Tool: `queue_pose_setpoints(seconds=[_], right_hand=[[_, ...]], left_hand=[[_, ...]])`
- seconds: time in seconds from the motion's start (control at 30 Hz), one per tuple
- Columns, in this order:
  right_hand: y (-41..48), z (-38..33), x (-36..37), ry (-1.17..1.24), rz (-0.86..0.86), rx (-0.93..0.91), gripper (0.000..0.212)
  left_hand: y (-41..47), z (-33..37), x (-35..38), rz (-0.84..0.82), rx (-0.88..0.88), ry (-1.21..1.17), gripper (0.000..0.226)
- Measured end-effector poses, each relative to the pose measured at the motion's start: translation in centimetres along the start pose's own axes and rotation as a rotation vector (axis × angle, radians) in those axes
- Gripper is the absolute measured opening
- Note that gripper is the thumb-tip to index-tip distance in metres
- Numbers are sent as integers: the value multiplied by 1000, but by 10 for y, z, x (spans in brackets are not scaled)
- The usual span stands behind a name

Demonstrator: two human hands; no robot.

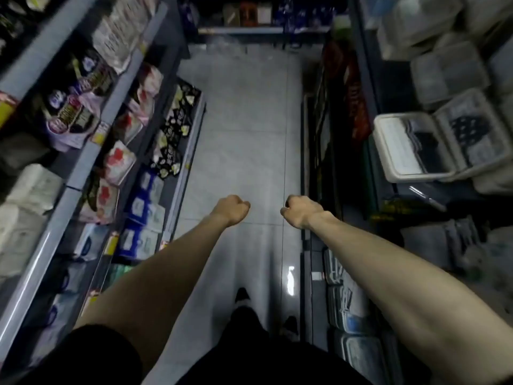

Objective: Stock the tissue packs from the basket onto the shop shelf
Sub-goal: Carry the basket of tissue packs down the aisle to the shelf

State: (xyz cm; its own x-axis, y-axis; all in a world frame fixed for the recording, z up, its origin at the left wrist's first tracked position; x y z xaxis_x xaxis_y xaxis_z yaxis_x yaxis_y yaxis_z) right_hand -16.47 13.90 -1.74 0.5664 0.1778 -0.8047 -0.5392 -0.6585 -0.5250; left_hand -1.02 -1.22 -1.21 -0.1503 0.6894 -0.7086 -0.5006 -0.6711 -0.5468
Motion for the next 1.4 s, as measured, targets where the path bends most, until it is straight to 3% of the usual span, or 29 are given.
queue_pose_setpoints(seconds=[0.27, 0.5, 0.6, 0.77, 1.07, 1.4], right_hand=[[92, -40, -4, 53, -119, 47, 47], [189, -81, -50, 112, -105, 131, 48], [230, -96, -82, 140, -83, 146, 50], [320, -102, -136, 206, -16, 194, 51], [523, -94, -260, 268, -48, 205, 50], [735, -105, -404, 250, -53, 198, 51]], left_hand=[[93, -12, -26, -73, -28, 20, 48], [204, 5, -89, -121, 0, 74, 26], [252, 22, -113, -120, -8, 66, 33], [343, 67, -152, -154, 21, 34, 32], [540, 185, -228, -124, 40, 113, 46], [748, 322, -338, -151, 91, 63, 37]])
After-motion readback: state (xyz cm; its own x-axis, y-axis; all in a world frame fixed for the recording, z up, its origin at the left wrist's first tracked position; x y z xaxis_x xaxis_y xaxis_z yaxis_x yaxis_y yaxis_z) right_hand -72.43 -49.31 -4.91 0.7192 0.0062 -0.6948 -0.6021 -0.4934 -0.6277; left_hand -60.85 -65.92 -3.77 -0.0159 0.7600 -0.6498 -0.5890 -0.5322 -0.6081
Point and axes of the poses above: each hand's wrist, its own y-axis towards the middle knuckle, its own x-axis out of the palm, z = x × y, the point moved 2 cm from there along y, towards the middle knuckle, and after that the axes turned 5 degrees about z, right-handed, at the moved point
